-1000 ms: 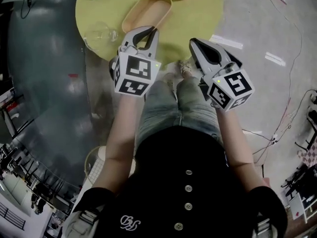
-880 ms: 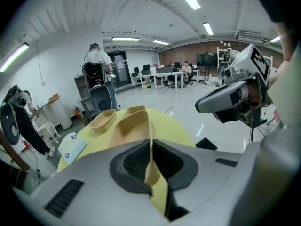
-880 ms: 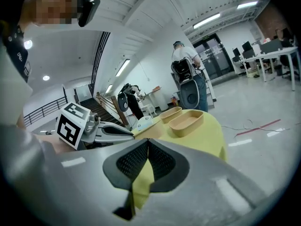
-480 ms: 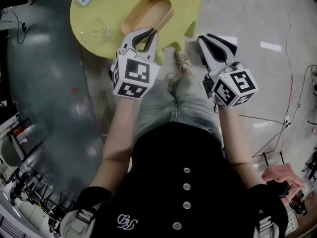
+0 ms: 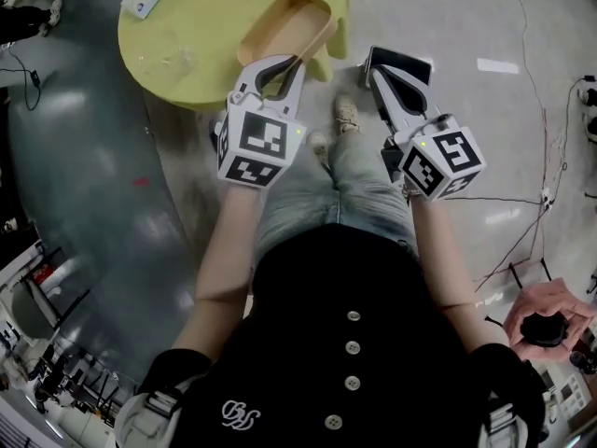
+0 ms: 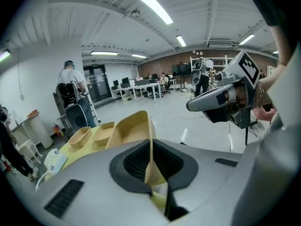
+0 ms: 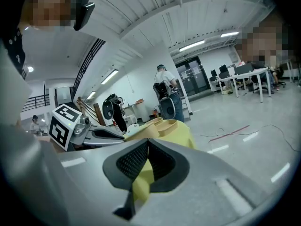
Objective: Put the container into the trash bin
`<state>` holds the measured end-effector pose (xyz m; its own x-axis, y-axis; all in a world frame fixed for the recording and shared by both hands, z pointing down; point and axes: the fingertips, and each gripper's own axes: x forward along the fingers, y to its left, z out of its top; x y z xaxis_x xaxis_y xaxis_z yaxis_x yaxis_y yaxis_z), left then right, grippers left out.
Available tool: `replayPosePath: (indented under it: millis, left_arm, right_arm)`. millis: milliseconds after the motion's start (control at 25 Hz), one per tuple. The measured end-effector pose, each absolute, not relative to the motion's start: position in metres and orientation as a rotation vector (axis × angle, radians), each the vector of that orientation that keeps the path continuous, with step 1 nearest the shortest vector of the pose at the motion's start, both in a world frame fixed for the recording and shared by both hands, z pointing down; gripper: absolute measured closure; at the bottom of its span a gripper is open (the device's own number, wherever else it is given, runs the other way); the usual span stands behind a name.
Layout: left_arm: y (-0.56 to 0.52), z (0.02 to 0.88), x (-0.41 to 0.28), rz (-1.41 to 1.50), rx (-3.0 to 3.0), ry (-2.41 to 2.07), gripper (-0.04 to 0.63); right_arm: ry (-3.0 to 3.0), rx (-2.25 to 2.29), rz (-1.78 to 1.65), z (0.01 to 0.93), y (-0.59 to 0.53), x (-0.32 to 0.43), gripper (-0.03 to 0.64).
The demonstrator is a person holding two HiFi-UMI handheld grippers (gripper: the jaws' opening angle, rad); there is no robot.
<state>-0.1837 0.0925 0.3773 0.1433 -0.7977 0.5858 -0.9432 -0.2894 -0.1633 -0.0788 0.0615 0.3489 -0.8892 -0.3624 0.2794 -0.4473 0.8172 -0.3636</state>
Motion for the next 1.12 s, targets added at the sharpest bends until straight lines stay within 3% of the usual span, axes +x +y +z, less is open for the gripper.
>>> replayPosePath:
  millis: [320, 1120]
  left_arm:
    - [0.063, 0.368, -0.151, 0.815, 2.228, -1.671, 0.569]
    - [-0.012, 0.430, 0.009, 0.793, 2.303, -1.440, 0.569]
  right_arm:
    - [-2.808, 0.642, 0.624, 0.346, 0.043, -0.058, 0.612]
    - [-2.671, 0.767, 0.757, 0.406, -0.045, 0.096, 0.612]
